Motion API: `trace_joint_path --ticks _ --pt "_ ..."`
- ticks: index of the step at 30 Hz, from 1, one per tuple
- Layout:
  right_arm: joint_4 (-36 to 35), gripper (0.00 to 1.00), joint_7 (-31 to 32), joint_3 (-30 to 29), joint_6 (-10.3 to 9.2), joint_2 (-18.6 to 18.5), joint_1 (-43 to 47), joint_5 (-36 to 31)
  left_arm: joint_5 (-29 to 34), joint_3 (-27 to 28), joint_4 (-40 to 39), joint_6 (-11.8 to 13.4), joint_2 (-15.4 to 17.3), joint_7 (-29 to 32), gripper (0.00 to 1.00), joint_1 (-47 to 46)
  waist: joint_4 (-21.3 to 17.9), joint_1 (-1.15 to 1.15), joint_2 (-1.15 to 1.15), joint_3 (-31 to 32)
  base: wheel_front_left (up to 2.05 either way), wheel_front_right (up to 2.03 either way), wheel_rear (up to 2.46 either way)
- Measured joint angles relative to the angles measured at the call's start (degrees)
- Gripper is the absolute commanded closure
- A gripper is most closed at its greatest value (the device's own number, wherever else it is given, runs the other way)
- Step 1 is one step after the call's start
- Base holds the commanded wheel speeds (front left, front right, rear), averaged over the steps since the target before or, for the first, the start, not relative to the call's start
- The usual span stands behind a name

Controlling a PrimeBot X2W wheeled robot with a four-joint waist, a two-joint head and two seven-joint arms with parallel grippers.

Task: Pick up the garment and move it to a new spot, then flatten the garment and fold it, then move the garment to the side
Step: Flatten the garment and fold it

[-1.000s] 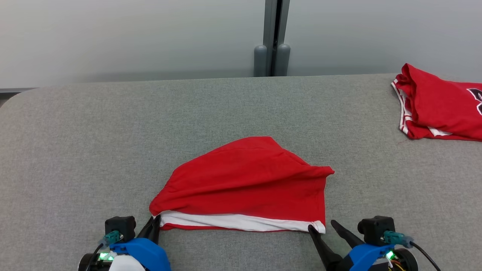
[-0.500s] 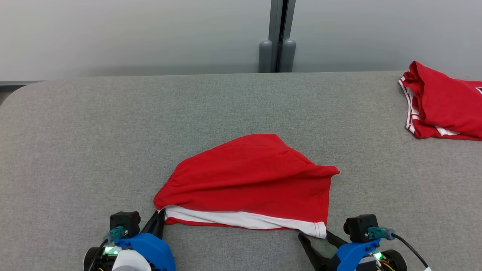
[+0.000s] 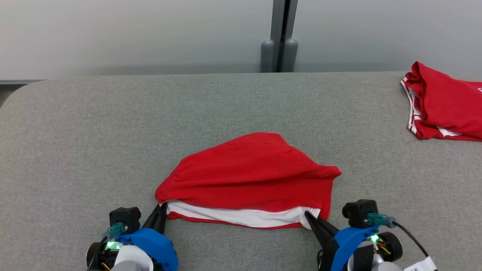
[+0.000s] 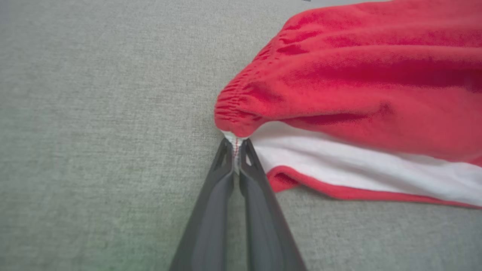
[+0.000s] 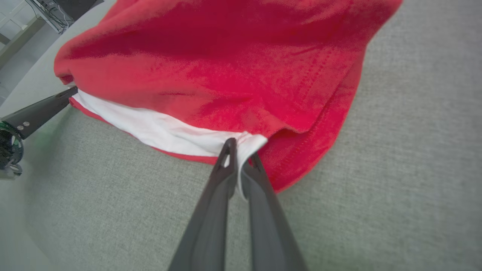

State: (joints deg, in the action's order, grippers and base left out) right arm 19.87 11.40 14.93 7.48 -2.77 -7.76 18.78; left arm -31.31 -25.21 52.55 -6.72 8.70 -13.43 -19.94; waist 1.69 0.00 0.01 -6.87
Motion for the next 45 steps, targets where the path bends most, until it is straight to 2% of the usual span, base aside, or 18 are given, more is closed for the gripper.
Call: trace_joint_path --ticks 6,12,16,20,22,26,28,34,39,43,45 --pt "-4.2 1.0 -1.9 -2.2 0.0 0.0 0.0 -1.6 -2.1 2.3 -6.4 -0.4 -0.7 -1.4 1.0 0.0 0.1 0.0 0.0 1.0 0.0 0.0 0.0" --pt "-15.6 1.0 -0.3 -6.9 0.0 0.0 0.1 -4.6 -4.9 3.8 -21.0 -0.4 -0.2 -1.1 1.0 2.0 0.2 -0.01 0.0 1.0 0.0 0.0 0.0" --pt "-23.6 1.0 3.2 -9.8 0.0 0.0 -2.3 -7.5 -7.5 4.4 -32.4 -0.3 1.4 4.4 1.0 2.1 0.2 -0.01 -0.01 -0.7 0.0 0.0 0.0" --pt "-26.0 1.0 7.5 -9.6 0.0 -0.4 -11.0 -9.5 -9.0 5.0 -39.9 1.4 2.8 11.8 1.0 -2.9 -0.4 0.0 -0.01 -4.0 0.0 0.0 0.0" --pt "-24.4 1.0 9.2 -6.7 0.01 -3.1 -17.3 -8.5 -7.0 4.7 -41.6 2.0 4.5 14.1 1.0 -8.2 -0.9 0.01 -0.01 -6.2 0.0 0.0 0.0" --pt "-17.6 1.0 8.7 -2.7 0.01 -6.7 -31.3 -4.5 -5.8 5.5 -40.9 2.9 4.8 17.1 1.0 -18.9 -2.3 0.01 0.0 -10.9 0.0 0.0 0.0" --pt "-13.5 1.0 6.7 -0.8 0.01 -8.3 -38.6 -4.0 -2.2 4.9 -38.7 3.3 6.8 18.0 1.0 -24.8 -2.9 0.02 0.0 -13.0 0.0 0.0 0.0" --pt "-1.6 1.0 -5.3 2.4 0.01 -9.5 -56.5 -6.6 1.1 6.2 -31.7 3.9 7.0 14.3 1.0 -38.7 -3.8 0.03 0.01 -16.4 0.0 0.0 0.0" --pt "5.3 1.0 -16.0 1.2 0.01 -9.3 -64.0 -9.7 3.3 7.3 -28.1 4.7 6.2 7.1 1.0 -45.9 -4.3 0.0 0.0 -15.8 0.0 0.0 0.0" --pt "10.1 1.0 -18.8 1.3 0.01 -9.1 -64.6 -9.6 2.0 8.3 -25.4 3.9 5.3 3.3 1.0 -46.3 -4.6 0.0 0.0 -14.9 0.0 0.0 0.0" --pt "11.8 1.0 -18.5 3.1 0.0 -9.0 -63.5 -8.5 0.4 9.0 -23.9 3.4 4.9 2.6 1.0 -44.2 -4.9 -0.01 -0.01 -14.6 0.0 0.0 0.0"
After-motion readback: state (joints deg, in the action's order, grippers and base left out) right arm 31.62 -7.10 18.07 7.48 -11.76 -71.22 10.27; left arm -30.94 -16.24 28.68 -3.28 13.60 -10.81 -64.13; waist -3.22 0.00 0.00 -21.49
